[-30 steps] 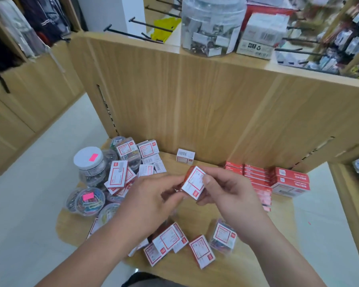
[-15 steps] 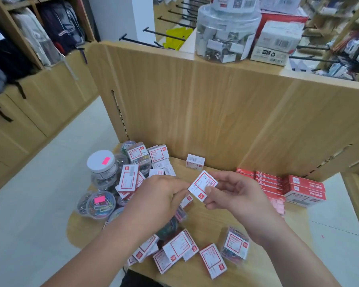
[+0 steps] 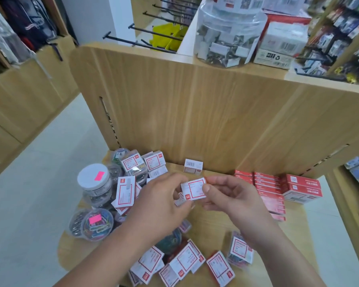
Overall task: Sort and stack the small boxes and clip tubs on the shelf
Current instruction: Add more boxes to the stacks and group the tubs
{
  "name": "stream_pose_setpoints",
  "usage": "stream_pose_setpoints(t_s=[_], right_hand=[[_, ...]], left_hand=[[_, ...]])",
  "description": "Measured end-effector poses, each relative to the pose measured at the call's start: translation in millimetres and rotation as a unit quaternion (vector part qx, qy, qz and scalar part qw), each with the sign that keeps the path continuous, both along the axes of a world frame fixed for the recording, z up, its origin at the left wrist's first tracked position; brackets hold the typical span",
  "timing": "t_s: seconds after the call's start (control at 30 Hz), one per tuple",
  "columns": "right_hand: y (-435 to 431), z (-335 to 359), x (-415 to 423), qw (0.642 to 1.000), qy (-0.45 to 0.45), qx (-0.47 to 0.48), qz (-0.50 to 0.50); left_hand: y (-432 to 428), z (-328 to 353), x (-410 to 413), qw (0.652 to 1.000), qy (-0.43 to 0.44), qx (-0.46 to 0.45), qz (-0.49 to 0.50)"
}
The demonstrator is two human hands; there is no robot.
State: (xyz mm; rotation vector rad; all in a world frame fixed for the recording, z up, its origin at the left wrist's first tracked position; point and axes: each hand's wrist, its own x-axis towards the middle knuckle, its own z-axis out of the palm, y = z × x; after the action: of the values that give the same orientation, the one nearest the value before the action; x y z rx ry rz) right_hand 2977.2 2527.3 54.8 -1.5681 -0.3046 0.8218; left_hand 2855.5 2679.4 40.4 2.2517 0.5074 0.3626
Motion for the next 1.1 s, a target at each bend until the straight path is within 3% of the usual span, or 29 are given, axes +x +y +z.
stream_pose_setpoints(t_s=[0.17, 0.37, 0.5, 0.57, 0.63, 0.7, 0.83, 0.93, 1.1], right_hand=[[4.1, -3.7, 11.4, 0.995, -0.073, -0.047, 0.054], [10.3, -11.5, 10.6, 0.998, -0.004, 0.049, 0.048], [14.8, -19.1, 6.7, 0.998, 0.002, 0.057, -0.007], [15.6, -27.8, 18.9, 0.991, -0.133, -0.014, 0.005], [18.5, -43.6, 33.9, 0.936, -0.316, -0.137, 0.075], [26.0, -55.1, 42.0, 0.893, -0.386, -0.204, 0.105], [35.9, -73.2, 37.2, 0.898, -0.386, -0.200, 0.071], [38.0, -81.2, 32.4, 0.928, -0.322, -0.186, 0.001], [46.5, -81.4, 29.9, 0.941, -0.285, -0.172, -0.057]], left_hand=[[6.1, -1.7, 4.5, 1.000, 0.002, 0.011, 0.000], [-6.5, -1.0, 11.6, 0.988, -0.019, -0.116, 0.100], [-7.5, -4.8, 12.8, 0.998, 0.033, -0.039, 0.042], [-2.5, -7.5, 7.2, 0.998, 0.044, 0.045, 0.028], [2.3, -9.7, -4.8, 0.994, 0.040, 0.076, 0.060], [3.7, -11.2, -19.9, 0.992, 0.044, 0.088, 0.084], [1.2, -14.1, -42.0, 0.991, 0.064, 0.091, 0.075], [-0.2, -15.2, -45.7, 0.989, 0.073, 0.113, 0.065], [-6.0, -7.3, -19.7, 0.979, 0.112, 0.168, 0.032]])
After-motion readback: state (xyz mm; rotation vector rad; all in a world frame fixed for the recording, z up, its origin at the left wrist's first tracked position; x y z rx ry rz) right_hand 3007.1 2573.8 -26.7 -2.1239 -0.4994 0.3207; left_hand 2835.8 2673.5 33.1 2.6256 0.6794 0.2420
